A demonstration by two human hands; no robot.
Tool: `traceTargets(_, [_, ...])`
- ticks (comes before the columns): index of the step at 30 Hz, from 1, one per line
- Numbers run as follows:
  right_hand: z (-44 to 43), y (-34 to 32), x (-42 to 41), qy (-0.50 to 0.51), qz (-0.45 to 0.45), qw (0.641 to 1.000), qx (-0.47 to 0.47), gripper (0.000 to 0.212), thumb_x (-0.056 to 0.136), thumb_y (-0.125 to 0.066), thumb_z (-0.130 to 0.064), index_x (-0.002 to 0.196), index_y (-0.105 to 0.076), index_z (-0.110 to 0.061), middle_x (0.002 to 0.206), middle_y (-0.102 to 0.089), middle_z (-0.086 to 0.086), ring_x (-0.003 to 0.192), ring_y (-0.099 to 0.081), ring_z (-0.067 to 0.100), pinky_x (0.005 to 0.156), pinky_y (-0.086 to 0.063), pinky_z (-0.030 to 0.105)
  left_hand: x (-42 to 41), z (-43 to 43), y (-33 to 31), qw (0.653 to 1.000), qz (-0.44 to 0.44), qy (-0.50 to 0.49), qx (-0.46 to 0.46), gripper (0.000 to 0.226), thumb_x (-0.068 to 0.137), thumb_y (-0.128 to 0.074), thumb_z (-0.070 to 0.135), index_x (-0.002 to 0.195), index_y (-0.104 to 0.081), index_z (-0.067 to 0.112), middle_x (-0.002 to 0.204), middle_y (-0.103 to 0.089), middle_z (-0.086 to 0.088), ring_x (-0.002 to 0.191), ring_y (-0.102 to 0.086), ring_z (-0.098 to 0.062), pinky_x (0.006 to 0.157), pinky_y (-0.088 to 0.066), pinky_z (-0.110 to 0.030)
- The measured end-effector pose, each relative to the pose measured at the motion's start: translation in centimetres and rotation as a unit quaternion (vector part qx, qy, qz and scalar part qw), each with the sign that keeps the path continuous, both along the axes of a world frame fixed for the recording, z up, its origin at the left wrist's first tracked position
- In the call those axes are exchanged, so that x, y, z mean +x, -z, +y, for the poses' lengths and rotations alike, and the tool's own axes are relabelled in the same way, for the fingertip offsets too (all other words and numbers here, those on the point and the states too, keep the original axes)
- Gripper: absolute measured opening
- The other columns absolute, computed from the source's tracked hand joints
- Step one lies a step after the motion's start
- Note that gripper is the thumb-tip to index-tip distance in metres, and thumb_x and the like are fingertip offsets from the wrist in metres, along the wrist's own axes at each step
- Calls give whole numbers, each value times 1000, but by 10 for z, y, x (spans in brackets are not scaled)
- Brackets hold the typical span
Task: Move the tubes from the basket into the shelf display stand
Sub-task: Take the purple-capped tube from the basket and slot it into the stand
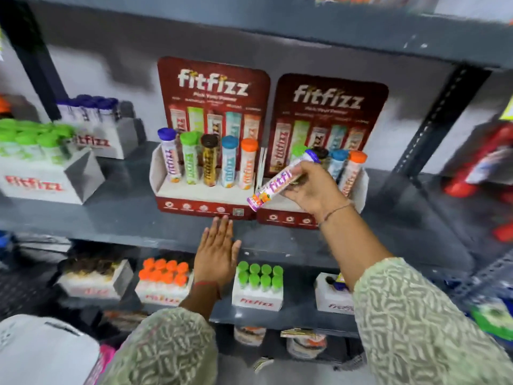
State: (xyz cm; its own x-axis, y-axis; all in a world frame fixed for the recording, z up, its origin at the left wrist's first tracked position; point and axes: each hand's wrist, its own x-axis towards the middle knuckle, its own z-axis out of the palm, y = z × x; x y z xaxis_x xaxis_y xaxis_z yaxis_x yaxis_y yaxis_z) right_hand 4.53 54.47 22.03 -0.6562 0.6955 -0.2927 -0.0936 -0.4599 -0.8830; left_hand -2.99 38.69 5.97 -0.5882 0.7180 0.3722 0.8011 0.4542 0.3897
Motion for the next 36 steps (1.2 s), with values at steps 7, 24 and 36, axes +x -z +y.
traceTargets(7, [5, -28, -9, -10, -38, 977, 209, 16, 86, -62, -18, 72, -54, -18, 74, -59, 5, 74, -62, 24, 83, -54, 50, 0, -2, -3, 1000, -3, 10, -1, 49, 85, -44, 18, 128, -41, -5, 136, -42, -25, 127, -35, -45, 110, -21, -48])
traceTargets(24, [32, 5, -35, 105, -230, 691, 678, 37, 74, -66, -24, 107, -52, -16, 96, -69, 10, 102, -56, 27, 91, -21, 33, -14, -13, 4, 998, 11, 11, -56, 50, 98, -30, 28, 141, -10, 11, 153, -11, -10, 141, -1, -22, 111, 9, -29])
traceTargets(36, [42, 10, -42, 128, -217, 739, 624, 30, 74, -68, -29, 102, -56, -25, 108, -67, 8, 110, -50, 22, 89, -20, 37, -15, -14, 0, 996, 5, 18, -90, 52, 98, -25, 32, 142, -6, 11, 154, -6, -9, 141, 3, -21, 111, 10, -29])
